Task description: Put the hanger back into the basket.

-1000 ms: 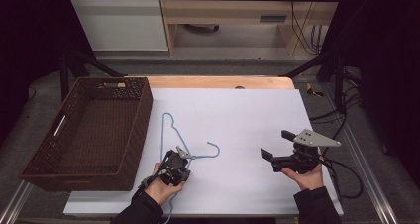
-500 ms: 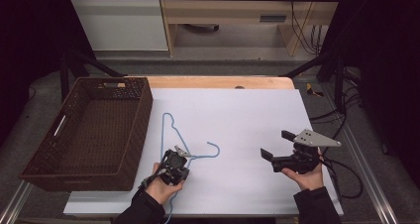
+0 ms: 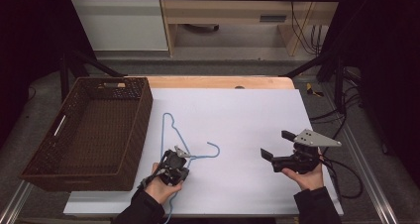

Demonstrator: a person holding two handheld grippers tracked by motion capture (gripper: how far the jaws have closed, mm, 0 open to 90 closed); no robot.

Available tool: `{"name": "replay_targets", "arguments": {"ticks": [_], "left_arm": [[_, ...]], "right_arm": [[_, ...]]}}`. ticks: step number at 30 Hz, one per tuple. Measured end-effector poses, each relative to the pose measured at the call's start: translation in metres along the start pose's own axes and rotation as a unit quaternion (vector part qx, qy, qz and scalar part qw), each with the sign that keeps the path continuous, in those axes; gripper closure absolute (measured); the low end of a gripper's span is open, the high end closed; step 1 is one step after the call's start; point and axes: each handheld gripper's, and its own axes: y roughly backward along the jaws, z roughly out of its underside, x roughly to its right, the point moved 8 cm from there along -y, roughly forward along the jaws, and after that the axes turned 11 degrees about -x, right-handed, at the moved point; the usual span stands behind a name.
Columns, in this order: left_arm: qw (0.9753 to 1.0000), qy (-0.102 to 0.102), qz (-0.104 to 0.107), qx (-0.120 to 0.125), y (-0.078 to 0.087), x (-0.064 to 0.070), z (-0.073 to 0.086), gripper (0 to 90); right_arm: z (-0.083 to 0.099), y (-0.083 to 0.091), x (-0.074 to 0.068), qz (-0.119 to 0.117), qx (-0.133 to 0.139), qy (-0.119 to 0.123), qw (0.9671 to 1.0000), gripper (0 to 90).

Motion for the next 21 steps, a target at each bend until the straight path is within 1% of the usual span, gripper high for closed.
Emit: {"name": "replay_targets", "arguments": {"ticks": [3, 6, 8, 11, 17, 19, 21], "left_arm": [[0.9999, -0.009, -0.009, -0.004, 0.0, 0.0, -0.0001, 83.7], [0.9994, -0.013, -0.032, -0.001, -0.0005, 0.0036, -0.0003, 82.9], [0.999, -0.011, -0.044, -0.002, -0.0009, 0.0052, -0.0007, 82.9], [0.9992, -0.002, -0.039, -0.005, -0.0006, 0.0048, -0.0011, 84.2], [0.9996, -0.012, -0.026, -0.002, 0.0007, 0.0033, -0.0006, 84.9], [0.9997, -0.011, -0.019, -0.003, 0.0014, 0.003, 0.0002, 85.0], [0.9999, -0.005, -0.01, -0.003, 0.0019, 0.0033, 0.0016, 85.2]], "right_arm": [[-0.0002, -0.0002, -0.0002, 0.0, 0.001, 0.0, 1.0, 2.1], [-0.0005, -0.0001, -0.0006, -0.002, 0.002, -0.002, 1.0, 2.0], [-0.0006, -0.0002, -0.0006, -0.002, 0.002, -0.001, 1.0, 2.1], [-0.0004, -0.0003, -0.0008, -0.002, 0.001, -0.002, 1.0, 2.0], [-0.0009, 0.0008, -0.0004, -0.002, 0.003, -0.001, 1.0, 2.0], [-0.0009, 0.0017, -0.0001, -0.002, 0.004, 0.0, 1.0, 2.0], [-0.0012, 0.0022, 0.0005, 0.0, 0.005, -0.002, 1.0, 2.0]]}}
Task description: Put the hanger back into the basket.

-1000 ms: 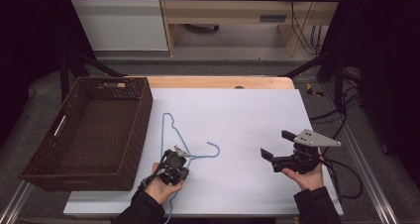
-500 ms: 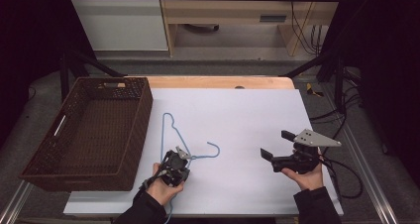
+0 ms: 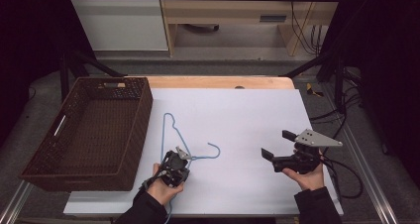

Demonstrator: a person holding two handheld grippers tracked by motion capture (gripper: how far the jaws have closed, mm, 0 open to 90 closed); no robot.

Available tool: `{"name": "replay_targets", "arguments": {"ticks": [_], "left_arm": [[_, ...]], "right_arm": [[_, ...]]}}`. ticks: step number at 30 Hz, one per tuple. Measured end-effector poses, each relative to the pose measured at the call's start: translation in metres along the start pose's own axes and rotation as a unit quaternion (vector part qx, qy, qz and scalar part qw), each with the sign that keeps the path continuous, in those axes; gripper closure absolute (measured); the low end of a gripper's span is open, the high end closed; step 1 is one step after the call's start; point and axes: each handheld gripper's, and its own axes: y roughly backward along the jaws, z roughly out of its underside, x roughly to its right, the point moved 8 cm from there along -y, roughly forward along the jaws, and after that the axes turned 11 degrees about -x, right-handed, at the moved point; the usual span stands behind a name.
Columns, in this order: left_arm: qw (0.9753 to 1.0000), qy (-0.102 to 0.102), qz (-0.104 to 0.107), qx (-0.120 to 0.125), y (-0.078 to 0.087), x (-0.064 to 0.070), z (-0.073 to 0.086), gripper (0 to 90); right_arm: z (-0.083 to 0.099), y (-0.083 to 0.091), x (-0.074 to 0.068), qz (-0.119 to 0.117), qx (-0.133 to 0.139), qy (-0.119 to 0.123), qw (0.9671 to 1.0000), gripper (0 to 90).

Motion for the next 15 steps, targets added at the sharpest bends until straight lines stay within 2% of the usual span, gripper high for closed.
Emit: {"name": "replay_targets", "arguments": {"ticks": [4, 10, 13, 15], "left_arm": [[0.9999, 0.015, -0.001, 0.003, -0.0001, 0.0008, 0.0004, 85.4], [0.9981, 0.06, -0.003, 0.018, -0.0021, 0.0011, -0.0001, 84.6], [0.9972, 0.073, 0.0, 0.018, -0.0021, 0.0017, 0.0006, 84.5], [0.9971, 0.074, -0.005, 0.02, -0.0022, 0.002, 0.0012, 84.6]], "right_arm": [[0.0, 0.0002, -0.0003, 0.0, 0.0, -0.002, 1.0, 2.0], [-0.0004, 0.0009, -0.0003, -0.001, 0.001, -0.004, 1.0, 2.0], [-0.0006, 0.0013, 0.0002, -0.001, 0.002, -0.003, 1.0, 2.0], [-0.0008, 0.0016, 0.0001, -0.001, 0.003, -0.004, 1.0, 2.0]]}}
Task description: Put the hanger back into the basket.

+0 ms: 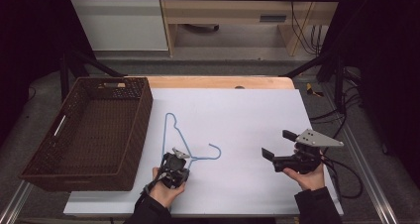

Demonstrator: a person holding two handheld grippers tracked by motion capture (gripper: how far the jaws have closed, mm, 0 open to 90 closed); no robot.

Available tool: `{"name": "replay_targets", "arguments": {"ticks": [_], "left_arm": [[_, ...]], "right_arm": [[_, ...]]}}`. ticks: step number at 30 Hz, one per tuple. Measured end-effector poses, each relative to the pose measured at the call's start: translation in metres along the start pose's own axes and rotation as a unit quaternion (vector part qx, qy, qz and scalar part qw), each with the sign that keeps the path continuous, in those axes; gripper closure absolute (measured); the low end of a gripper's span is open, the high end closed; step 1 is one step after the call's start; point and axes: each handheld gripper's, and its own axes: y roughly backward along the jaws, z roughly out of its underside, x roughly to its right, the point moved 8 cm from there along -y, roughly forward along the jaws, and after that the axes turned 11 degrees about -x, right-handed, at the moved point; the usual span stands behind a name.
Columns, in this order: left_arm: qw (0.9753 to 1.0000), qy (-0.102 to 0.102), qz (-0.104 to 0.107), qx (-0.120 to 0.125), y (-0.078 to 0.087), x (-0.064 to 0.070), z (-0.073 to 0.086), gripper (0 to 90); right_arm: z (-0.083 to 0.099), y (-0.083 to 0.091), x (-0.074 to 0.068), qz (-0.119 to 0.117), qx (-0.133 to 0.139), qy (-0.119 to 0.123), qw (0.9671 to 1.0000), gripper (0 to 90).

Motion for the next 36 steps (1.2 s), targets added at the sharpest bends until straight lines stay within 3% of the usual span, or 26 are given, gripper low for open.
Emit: {"name": "replay_targets", "arguments": {"ticks": [5, 8, 14, 18, 26, 29, 36], "left_arm": [[0.9996, 0.027, -0.006, -0.004, 0.0, 0.001, 0.0, 85.2], [0.9994, 0.03, -0.017, 0.002, 0.0, 0.003, 0.001, 85.1], [0.9993, 0.038, 0.006, 0.004, 0.0, 0.0, 0.001, 85.6], [0.9994, 0.034, -0.006, 0.004, 0.0, 0.001, 0.001, 86.4], [0.9982, 0.05, 0.004, 0.031, 0.001, 0.0, 0.004, 86.9], [0.9977, 0.052, 0.01, 0.043, 0.004, -0.001, 0.005, 87.0], [0.995, 0.053, 0.031, 0.078, 0.017, -0.004, 0.007, 87.0]], "right_arm": [[0.0, 0.001, -0.001, -0.001, 0.002, -0.005, 1.0, 2.1], [0.0, -0.001, -0.002, -0.005, -0.001, -0.002, 1.0, 2.0], [0.003, -0.008, -0.006, -0.013, -0.008, 0.001, 0.9999, 2.2], [0.004, -0.015, -0.012, -0.019, -0.018, -0.002, 0.9997, 2.3], [0.004, -0.035, -0.039, -0.043, -0.036, 0.012, 0.9984, 3.7], [0.007, -0.047, -0.054, -0.059, -0.051, 0.026, 0.9966, 4.5], [0.012, -0.064, -0.075, -0.087, -0.065, 0.035, 0.9935, 6.5]]}}
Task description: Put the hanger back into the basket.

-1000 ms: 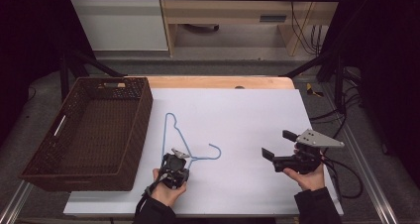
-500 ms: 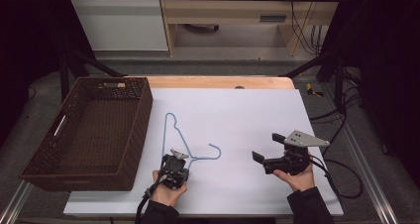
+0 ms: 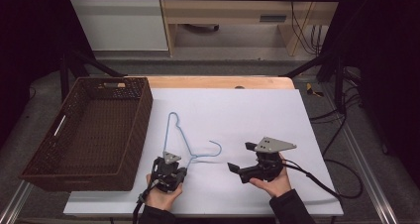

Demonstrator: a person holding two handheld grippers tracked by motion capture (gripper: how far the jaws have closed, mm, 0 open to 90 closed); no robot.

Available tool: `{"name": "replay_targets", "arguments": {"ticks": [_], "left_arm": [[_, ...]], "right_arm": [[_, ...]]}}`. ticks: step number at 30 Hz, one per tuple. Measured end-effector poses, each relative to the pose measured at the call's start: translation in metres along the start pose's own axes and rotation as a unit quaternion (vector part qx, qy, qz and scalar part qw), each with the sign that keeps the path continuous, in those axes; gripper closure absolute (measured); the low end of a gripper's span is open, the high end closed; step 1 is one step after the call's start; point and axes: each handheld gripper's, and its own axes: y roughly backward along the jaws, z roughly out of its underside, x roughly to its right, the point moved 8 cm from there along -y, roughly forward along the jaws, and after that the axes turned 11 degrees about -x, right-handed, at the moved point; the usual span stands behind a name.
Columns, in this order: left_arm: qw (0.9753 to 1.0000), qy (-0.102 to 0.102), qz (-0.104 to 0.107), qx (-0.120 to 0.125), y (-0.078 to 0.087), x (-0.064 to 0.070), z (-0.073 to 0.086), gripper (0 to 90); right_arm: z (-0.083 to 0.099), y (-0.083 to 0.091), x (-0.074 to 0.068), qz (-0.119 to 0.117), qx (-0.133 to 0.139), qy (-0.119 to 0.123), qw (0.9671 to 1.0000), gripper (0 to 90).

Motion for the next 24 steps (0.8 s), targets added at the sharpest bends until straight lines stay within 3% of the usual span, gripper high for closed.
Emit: {"name": "replay_targets", "arguments": {"ticks": [7, 24], "left_arm": [[0.9997, 0.002, 0.008, 0.024, 0.012, -0.004, 0.0, 87.0], [0.9986, 0.001, 0.013, 0.052, 0.029, -0.007, -0.003, 87.0]], "right_arm": [[0.004, -0.019, -0.011, -0.011, -0.019, 0.011, 0.9997, 8.1], [-0.014, -0.059, -0.024, -0.039, -0.013, 0.007, 0.9991, 19.2]]}}
